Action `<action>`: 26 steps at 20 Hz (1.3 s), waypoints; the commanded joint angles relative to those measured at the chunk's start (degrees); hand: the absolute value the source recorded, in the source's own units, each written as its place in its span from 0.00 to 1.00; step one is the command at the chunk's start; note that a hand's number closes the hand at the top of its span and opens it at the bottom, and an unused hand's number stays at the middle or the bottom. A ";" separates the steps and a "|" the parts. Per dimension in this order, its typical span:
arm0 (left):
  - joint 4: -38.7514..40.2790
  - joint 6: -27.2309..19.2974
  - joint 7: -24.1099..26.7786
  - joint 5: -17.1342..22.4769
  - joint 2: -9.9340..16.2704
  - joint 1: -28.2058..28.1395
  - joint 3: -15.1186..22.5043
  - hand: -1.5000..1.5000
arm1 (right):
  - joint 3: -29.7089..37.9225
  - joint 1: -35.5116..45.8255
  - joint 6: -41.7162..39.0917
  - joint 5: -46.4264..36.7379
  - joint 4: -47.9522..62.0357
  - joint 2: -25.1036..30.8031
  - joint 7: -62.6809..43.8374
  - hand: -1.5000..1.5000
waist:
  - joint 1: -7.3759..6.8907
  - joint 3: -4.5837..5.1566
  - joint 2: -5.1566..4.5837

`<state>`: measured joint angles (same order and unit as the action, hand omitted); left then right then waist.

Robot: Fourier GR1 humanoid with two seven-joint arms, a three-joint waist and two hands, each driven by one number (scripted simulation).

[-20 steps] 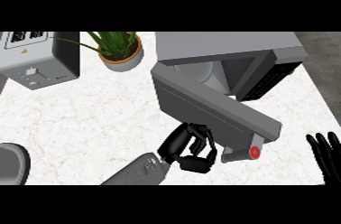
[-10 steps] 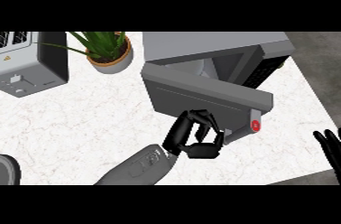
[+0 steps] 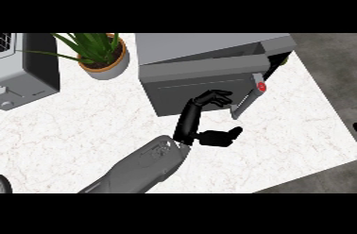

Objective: Pick up the milk, place it into the microwave and close the microwave

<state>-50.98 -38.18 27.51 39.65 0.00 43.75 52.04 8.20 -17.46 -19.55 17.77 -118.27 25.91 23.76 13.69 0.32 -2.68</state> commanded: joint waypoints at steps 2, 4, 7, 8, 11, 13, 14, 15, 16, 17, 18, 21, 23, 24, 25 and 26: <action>1.92 -4.25 -1.15 4.21 0.00 3.24 -2.32 0.00 | 7.23 4.17 2.81 -7.91 -1.59 5.99 0.76 1.00 | 1.97 0.17 -0.32; 1.47 -3.71 0.80 6.50 0.00 3.37 -3.63 0.00 | 8.58 5.39 3.38 -8.34 -1.96 6.81 1.02 1.00 | 2.12 0.24 -0.70; 1.57 -5.20 1.67 8.61 0.00 5.19 -4.62 0.00 | 8.84 7.49 4.19 -9.66 -0.36 7.54 0.66 1.00 | 0.85 0.09 -1.31; 1.76 -5.91 1.44 9.21 0.00 5.88 -4.51 0.00 | 8.78 7.31 3.96 -9.74 -0.40 7.65 0.84 1.00 | 1.59 0.00 -1.21; 2.43 -6.11 2.55 11.11 0.00 5.42 -4.33 0.00 | 8.89 8.44 4.00 -10.22 -0.63 8.62 0.08 1.00 | 1.61 0.03 -1.53; 2.49 -6.67 2.74 12.17 0.00 6.29 -4.18 0.00 | 8.94 9.62 4.30 -10.56 0.29 8.91 -0.01 1.00 | 1.22 -0.07 -1.73; 2.75 -6.10 3.34 12.76 0.00 6.19 -4.48 0.00 | 9.46 9.82 4.25 -9.85 0.10 9.00 -0.10 1.00 | 1.82 -0.01 -1.76; 2.92 -6.00 3.85 12.98 0.00 6.32 -4.03 0.00 | 8.87 10.48 4.35 -10.57 0.50 9.32 -0.59 1.00 | 0.97 0.00 -2.03; 3.56 -6.38 3.87 13.38 0.00 6.81 -4.19 0.00 | 9.12 10.45 4.23 -10.21 0.95 9.16 -0.14 1.00 | 1.40 -0.12 -1.97; 3.14 -6.53 3.99 13.76 0.00 7.62 -4.17 0.00 | 8.78 10.91 4.51 -10.97 0.37 9.49 -0.68 1.00 | 1.79 -0.02 -2.07; 3.47 -6.37 4.45 14.46 0.00 6.63 -3.77 0.00 | 9.41 11.74 4.59 -10.47 0.79 9.81 -0.77 1.00 | 1.45 -0.02 -2.06; 4.14 -6.23 5.59 15.04 0.00 7.72 -3.12 0.00 | 9.15 13.35 5.10 -10.11 1.37 9.72 -1.56 1.00 | 1.18 -0.02 -2.21; 4.19 -6.47 6.16 15.99 0.00 7.10 -2.57 0.00 | 9.16 14.39 4.68 -10.29 2.06 10.68 -1.83 1.00 | 1.10 0.01 -2.61; 4.28 -6.15 5.96 16.91 0.00 7.77 -3.34 0.00 | 9.07 13.94 4.71 -10.17 2.24 10.12 -1.29 1.00 | 1.79 -0.11 -2.41; 4.53 -6.74 6.21 16.83 0.00 8.30 -2.78 0.00 | 9.15 14.29 4.70 -10.27 2.22 10.45 -1.56 1.00 | 2.04 -0.14 -2.16; 4.39 -6.29 6.64 17.14 0.00 8.22 -2.51 0.00 | 8.59 14.62 4.95 -10.50 2.93 10.02 -1.56 1.00 | 1.71 -0.17 -2.55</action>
<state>-50.25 -43.62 34.41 54.80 -0.01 47.71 52.56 17.19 -4.03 -14.84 7.45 -116.30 35.91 22.47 15.10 0.19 -4.64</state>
